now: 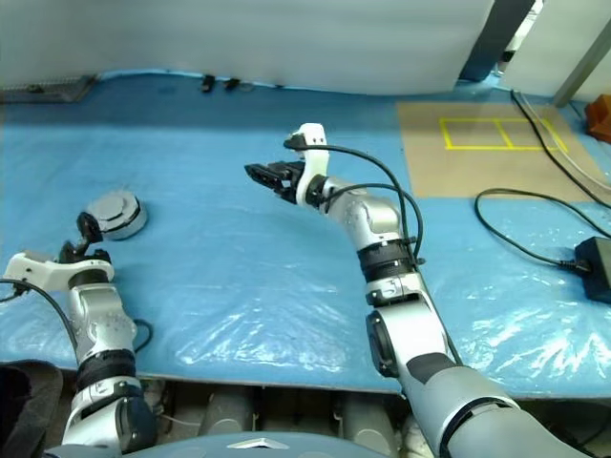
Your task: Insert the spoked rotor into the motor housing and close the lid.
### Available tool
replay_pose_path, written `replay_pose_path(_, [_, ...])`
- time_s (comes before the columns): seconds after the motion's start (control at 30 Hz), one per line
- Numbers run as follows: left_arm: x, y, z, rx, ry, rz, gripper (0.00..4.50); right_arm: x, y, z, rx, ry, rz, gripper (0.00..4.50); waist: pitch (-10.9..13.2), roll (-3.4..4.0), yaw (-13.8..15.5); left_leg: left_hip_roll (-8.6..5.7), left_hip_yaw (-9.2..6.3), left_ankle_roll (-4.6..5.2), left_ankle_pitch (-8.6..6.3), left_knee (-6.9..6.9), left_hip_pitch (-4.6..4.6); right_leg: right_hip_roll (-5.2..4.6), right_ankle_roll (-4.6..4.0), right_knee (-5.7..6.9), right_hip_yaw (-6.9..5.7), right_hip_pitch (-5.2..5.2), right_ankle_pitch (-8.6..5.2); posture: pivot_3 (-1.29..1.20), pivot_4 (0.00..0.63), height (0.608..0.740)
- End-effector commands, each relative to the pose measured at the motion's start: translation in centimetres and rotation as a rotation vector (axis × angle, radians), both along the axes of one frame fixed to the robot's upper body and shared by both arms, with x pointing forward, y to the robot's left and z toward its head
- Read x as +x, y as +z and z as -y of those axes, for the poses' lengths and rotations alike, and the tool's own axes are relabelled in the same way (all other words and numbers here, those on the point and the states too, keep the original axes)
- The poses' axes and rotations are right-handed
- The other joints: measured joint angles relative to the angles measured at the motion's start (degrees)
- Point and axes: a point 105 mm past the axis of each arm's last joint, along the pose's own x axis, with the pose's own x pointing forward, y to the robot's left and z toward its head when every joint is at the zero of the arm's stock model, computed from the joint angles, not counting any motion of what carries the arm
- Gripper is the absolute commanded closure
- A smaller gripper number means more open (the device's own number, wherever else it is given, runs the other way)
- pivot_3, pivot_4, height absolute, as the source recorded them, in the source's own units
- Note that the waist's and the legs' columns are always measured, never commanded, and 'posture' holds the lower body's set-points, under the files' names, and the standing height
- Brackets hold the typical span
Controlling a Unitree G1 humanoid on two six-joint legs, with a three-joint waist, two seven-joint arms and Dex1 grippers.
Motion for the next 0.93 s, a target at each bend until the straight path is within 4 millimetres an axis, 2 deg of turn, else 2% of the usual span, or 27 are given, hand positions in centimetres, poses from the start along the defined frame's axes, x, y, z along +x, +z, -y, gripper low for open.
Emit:
replay_pose_path(0.03, [1.0, 4.4, 4.4, 0.26, -0.238, 0.099, 0.02, -0.4, 0.4, 1.9, -0.073, -0.03, 0.144, 1.33, 0.0, 0.0, 0.82, -0.03, 0.0, 0.0, 0.0, 0.01, 0.0, -0.03, -0.01, 0.0, 0.0, 0.0, -0.01, 0.0, 0.15, 0.74])
replay_pose_path(0.1, [2.0, 4.8, 8.1, 0.447, -0.434, 0.076, 0.02, -0.8, -1.0, 3.0, -0.162, -0.042, 0.183, 1.33, 0.0, 0.0, 1.37, -0.04, 0.01, 0.01, 0.0, 0.03, 0.02, -0.05, -0.16, 0.02, 0.0, 0.01, -0.1, 0.0, 0.15, 0.74])
replay_pose_path(0.17, [2.3, 4.5, 10.3, 0.551, -0.55, 0.053, 0.02, -1.3, -1.9, 3.6, -0.183, -0.038, 0.178, 1.33, 0.0, 0.0, 1.54, -0.04, 0.02, 0.01, 0.0, 0.05, 0.07, -0.06, -0.18, 0.03, 0.01, 0.03, -0.11, 0.0, 0.15, 0.74])
replay_pose_path(0.2, [2.4, 4.3, 12.0, 0.626, -0.646, 0.046, 0.02, -1.6, -2.3, 4.2, -0.221, -0.052, 0.228, 1.33, 0.0, 0.01, 1.54, -0.04, 0.03, 0.01, 0.0, 0.05, 0.11, -0.05, -0.17, 0.03, 0.04, 0.04, -0.1, 0.0, 0.15, 0.74])
replay_pose_path(0.27, [1.8, 3.6, 15.4, 0.771, -0.847, 0.036, 0.02, -2.2, -3.6, 5.4, -0.289, -0.074, 0.273, 1.33, 0.0, 0.01, 1.54, -0.05, 0.04, 0.01, 0.0, 0.03, 0.14, -0.05, -0.11, 0.02, 0.07, 0.05, -0.06, 0.0, 0.15, 0.74])
replay_pose_path(0.33, [1.2, 3.2, 16.9, 0.838, -0.956, 0.03, 0.02, -2.9, -4.5, 6.4, -0.31, -0.072, 0.279, 1.33, 0.01, 0.02, 1.08, -0.04, 0.04, 0.01, 0.0, -0.01, 0.15, -0.02, 0.03, 0.0, 0.07, 0.03, 0.02, 0.0, 0.15, 0.74])
replay_pose_path(0.43, [1.2, 3.7, 17.1, 0.83, -0.986, 0.045, 0.0, -3.7, -4.9, 7.1, -0.311, -0.072, 0.315, 0.82, 0.01, 0.02, 0.25, -0.04, 0.04, 0.01, 0.0, -0.05, 0.14, 0.0, 0.02, 0.01, 0.07, 0.02, 0.02, 0.0, 0.15, 0.74])
replay_pose_path(0.5, [1.3, 4.0, 17.3, 0.83, -1.002, 0.045, 0.0, -3.9, -5.4, 7.6, -0.326, -0.085, 0.313, 0.14, 0.01, 0.03, 0.03, -0.02, 0.04, 0.01, 0.0, -0.04, 0.09, 0.04, -0.02, 0.03, 0.08, 0.03, 0.03, 0.0, 0.15, 0.74])
replay_pose_path(0.53, [1.3, 4.1, 17.5, 0.827, -1.012, 0.044, 0.0, -4.3, -5.8, 7.7, -0.34, -0.064, 0.315, 0.03, 0.01, 0.04, 0.05, -0.02, 0.05, 0.01, 0.0, -0.04, 0.09, 0.04, -0.16, 0.03, 0.08, 0.03, -0.02, 0.0, 0.15, 0.74])
replay_pose_path(0.63, [0.9, 3.9, 18.0, 0.792, -1.06, 0.04, 0.0, -4.8, -6.1, 7.7, -0.4, -0.018, 0.354, 0.03, 0.01, 0.05, 0.19, -0.04, 0.06, 0.03, 0.0, 0.05, 0.17, 0.0, -0.27, 0.03, 0.09, 0.05, -0.06, 0.0, 0.15, 0.74])
replay_pose_path(0.8, [0.6, 3.4, 18.2, 0.801, -1.076, 0.003, 0.0, -3.6, -4.4, 7.5, -0.371, -0.042, 0.394, 0.03, 0.02, 0.07, 0.12, -0.02, 0.06, 0.03, 0.0, 0.08, 0.17, 0.02, -0.3, 0.04, 0.1, 0.06, -0.04, 0.0, 0.15, 0.74])
replay_pose_path(0.93, [0.6, 3.4, 17.7, 0.805, -1.047, -0.027, 0.0, -3.1, -4.2, 7.7, -0.386, -0.04, 0.416, 0.03, 0.02, 0.08, 0.2, -0.02, 0.06, 0.04, 0.0, 0.08, 0.16, 0.02, -0.31, 0.01, 0.1, 0.06, -0.04, 0.0, 0.15, 0.74])
